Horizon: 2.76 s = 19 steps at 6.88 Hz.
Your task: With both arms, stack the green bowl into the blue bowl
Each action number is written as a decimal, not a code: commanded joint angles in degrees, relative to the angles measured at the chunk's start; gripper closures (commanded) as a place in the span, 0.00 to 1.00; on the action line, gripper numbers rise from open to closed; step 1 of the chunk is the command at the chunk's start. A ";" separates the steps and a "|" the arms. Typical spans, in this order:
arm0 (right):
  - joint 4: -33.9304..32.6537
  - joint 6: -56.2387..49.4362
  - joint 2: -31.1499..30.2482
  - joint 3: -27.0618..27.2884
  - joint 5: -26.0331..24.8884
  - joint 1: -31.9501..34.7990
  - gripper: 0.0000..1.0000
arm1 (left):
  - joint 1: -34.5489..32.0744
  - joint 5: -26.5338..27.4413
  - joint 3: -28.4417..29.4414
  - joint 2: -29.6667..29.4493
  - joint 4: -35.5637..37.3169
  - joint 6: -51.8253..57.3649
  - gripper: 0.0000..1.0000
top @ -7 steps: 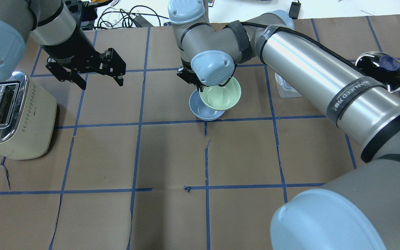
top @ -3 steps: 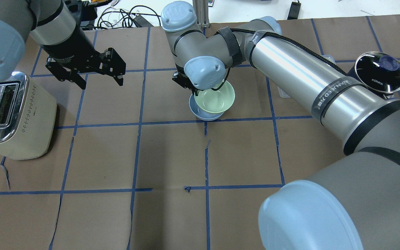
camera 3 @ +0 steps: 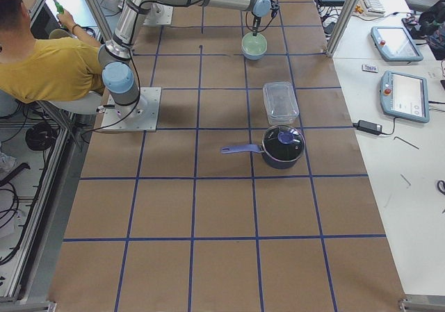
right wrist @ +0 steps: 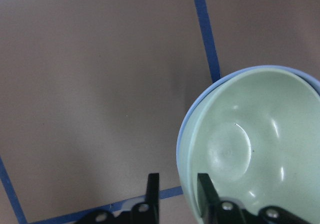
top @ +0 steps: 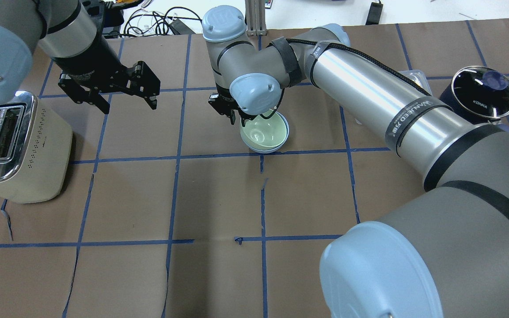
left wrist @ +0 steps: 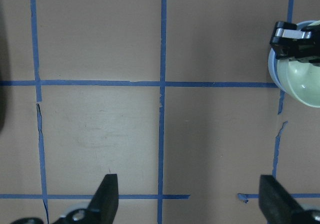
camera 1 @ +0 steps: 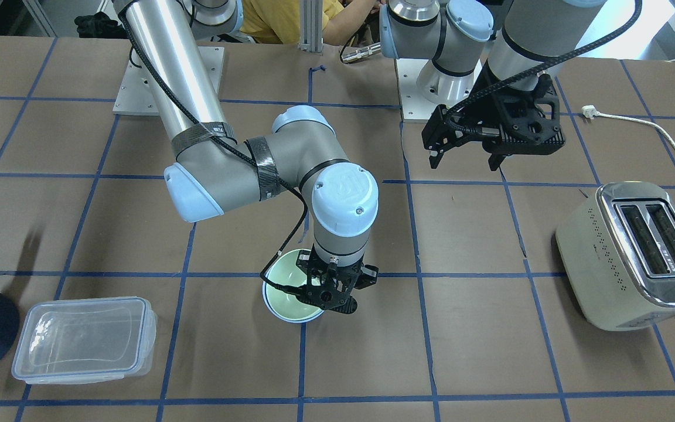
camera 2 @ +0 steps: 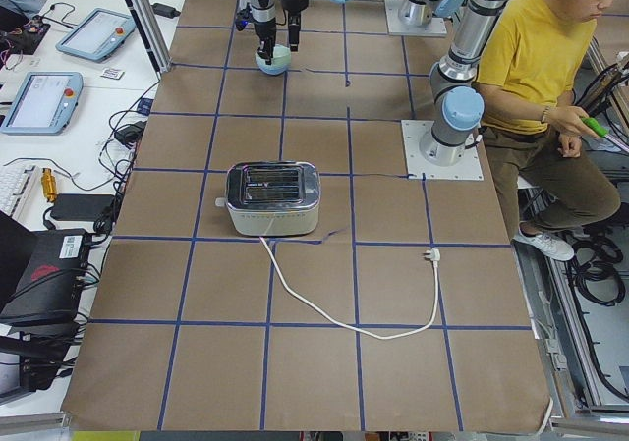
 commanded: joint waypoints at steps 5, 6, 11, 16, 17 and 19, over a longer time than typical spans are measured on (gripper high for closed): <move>14.15 -14.73 -11.92 -0.25 -1.95 -11.15 0.00 | 0.00 0.00 0.08 0.00 0.00 0.00 0.00; 19.23 -17.13 -15.51 0.89 -2.12 -12.30 0.00 | 0.00 0.00 0.08 0.00 0.00 0.00 0.00; 21.66 -37.98 -36.70 20.63 -2.12 -21.36 0.00 | 0.00 0.00 0.17 0.00 0.00 0.00 0.00; 20.76 -37.81 -38.66 21.03 -2.56 -25.40 0.00 | 0.00 -0.09 0.17 0.00 0.00 0.00 0.00; 21.04 -38.07 -38.84 20.68 -2.47 -26.28 0.00 | 0.00 -0.09 0.17 0.00 0.09 0.00 0.00; 24.18 -37.90 -40.15 19.19 -2.38 -26.20 0.00 | 0.00 0.35 0.08 -0.09 0.52 -1.22 0.00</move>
